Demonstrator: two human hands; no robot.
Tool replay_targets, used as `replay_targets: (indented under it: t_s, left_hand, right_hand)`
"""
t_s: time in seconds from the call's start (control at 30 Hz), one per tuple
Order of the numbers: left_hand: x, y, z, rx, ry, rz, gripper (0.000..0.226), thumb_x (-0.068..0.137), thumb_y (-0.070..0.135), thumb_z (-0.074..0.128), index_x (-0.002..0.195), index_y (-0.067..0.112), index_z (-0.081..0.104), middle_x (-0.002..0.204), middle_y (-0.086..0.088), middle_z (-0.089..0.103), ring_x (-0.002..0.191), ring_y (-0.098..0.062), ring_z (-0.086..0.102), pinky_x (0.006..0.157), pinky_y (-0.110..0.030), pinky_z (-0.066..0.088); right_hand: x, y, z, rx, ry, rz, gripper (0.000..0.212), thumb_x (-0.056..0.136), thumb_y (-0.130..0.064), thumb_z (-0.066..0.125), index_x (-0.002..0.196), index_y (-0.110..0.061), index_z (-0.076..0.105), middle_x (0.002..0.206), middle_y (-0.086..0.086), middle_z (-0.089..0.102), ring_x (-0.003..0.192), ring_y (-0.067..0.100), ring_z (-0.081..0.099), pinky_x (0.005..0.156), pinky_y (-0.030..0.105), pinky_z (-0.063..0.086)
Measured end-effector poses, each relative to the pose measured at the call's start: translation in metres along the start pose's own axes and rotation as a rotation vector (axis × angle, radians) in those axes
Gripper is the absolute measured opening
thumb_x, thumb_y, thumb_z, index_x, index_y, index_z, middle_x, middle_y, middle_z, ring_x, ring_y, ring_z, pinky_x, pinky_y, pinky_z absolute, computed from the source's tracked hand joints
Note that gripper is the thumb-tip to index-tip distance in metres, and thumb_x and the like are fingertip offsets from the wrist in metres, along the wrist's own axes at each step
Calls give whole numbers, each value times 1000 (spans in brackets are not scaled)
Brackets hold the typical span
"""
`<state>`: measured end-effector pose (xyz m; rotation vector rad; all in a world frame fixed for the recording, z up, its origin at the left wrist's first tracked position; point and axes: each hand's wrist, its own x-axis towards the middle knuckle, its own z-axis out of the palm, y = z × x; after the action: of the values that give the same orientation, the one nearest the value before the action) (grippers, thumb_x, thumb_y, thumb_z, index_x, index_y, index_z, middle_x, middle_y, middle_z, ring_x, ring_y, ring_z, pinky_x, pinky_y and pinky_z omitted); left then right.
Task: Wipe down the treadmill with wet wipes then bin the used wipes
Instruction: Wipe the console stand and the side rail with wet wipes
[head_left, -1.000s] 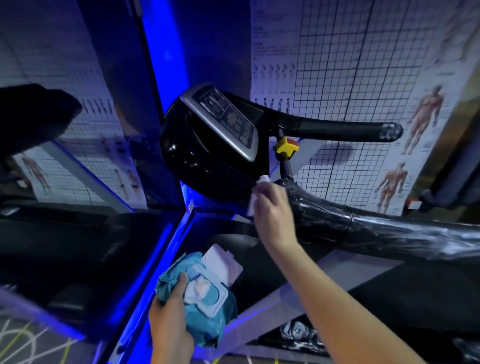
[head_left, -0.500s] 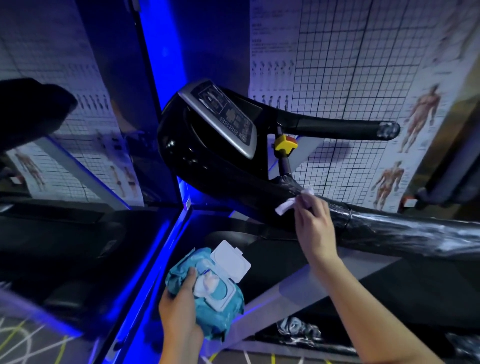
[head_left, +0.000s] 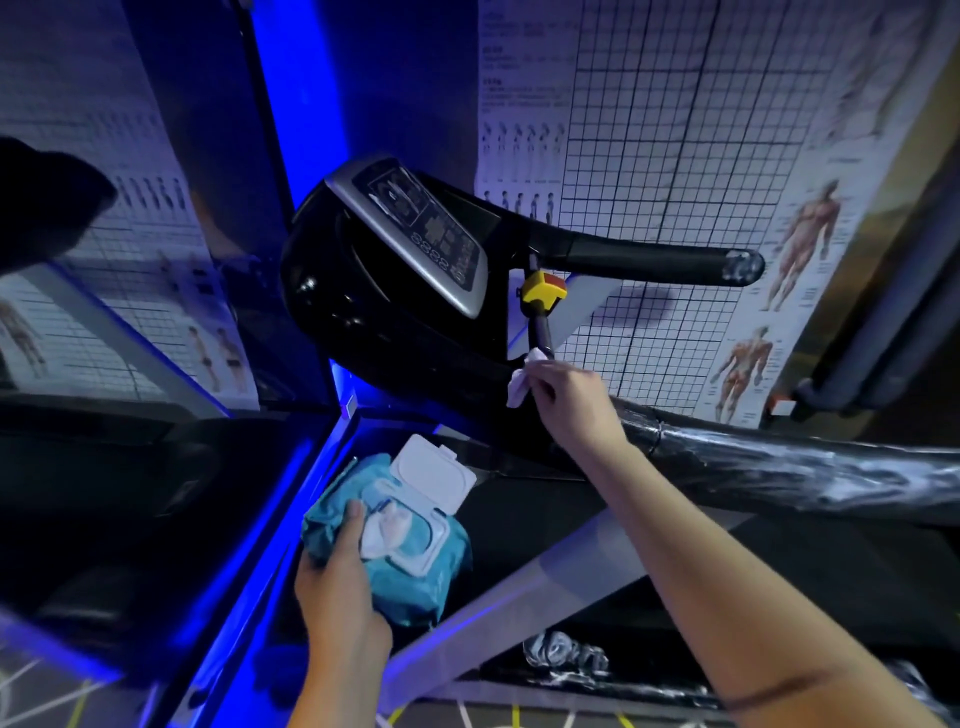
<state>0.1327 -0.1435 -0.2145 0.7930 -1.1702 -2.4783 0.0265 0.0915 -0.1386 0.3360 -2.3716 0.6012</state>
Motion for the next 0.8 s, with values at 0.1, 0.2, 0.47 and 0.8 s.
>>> replay_targets:
  t_s: [0.1, 0.2, 0.47, 0.8]
  left_hand:
    - [-4, -1, 10, -39, -1, 39, 40, 91, 24, 81, 129, 19, 71, 114, -2, 78, 99, -23, 75, 76, -37, 59]
    - [-4, -8, 11, -37, 10, 59, 40, 92, 25, 81, 130, 21, 71, 117, -2, 77, 103, -23, 75, 77, -37, 59]
    - [-11, -15, 16, -23, 51, 67, 35, 93, 25, 80, 127, 19, 72, 113, 0, 78, 98, -21, 74, 80, -39, 59]
    - [-17, -21, 18, 28, 85, 49, 22, 94, 24, 78, 114, 24, 71, 95, 6, 76, 65, -8, 75, 53, -27, 58]
  right_hand:
    - [-11, 14, -5, -45, -42, 2, 29, 96, -7, 53, 75, -22, 68, 91, -3, 72, 81, 20, 65, 67, 33, 52]
    - [-41, 39, -22, -112, -17, -2, 30, 96, -14, 50, 77, -18, 72, 93, -2, 71, 83, 21, 63, 72, 31, 50]
    - [-69, 56, -46, -158, 276, 107, 21, 89, 8, 64, 93, -10, 74, 99, 9, 69, 87, 31, 63, 79, 31, 47]
    - [-84, 37, 29, -11, 47, -181, 13, 100, -4, 57, 98, -5, 70, 124, 5, 63, 116, 23, 54, 99, 26, 47]
